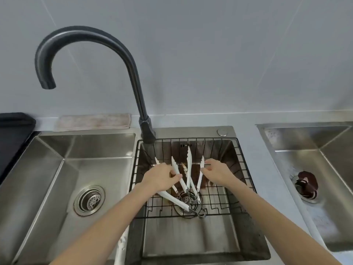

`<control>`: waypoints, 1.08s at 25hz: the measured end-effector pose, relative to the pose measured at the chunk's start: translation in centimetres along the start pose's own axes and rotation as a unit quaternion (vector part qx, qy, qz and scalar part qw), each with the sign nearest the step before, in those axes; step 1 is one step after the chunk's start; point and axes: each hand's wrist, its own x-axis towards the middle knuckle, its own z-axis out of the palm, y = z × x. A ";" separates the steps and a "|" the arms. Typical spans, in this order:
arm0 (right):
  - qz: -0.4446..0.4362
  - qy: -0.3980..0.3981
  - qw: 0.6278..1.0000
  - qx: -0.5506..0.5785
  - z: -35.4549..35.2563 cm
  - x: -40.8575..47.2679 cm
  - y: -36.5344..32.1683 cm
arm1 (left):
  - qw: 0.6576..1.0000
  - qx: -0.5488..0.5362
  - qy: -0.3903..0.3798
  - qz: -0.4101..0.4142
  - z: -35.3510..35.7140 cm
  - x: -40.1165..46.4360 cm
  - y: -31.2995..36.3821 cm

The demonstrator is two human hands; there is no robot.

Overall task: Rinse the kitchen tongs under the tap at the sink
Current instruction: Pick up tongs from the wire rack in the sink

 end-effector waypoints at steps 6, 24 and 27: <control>0.056 -0.027 0.998 0.026 2.8 1.5 1.2 | 0.997 0.037 -0.041 -0.044 2.4 1.0 0.2; 0.092 0.028 0.971 0.221 2.8 -0.6 -0.3 | 0.997 -0.058 0.037 -0.039 3.5 -1.1 1.1; 0.063 0.059 0.971 0.225 2.3 -2.2 -1.4 | 0.990 -0.118 0.057 -0.046 2.8 -2.5 1.0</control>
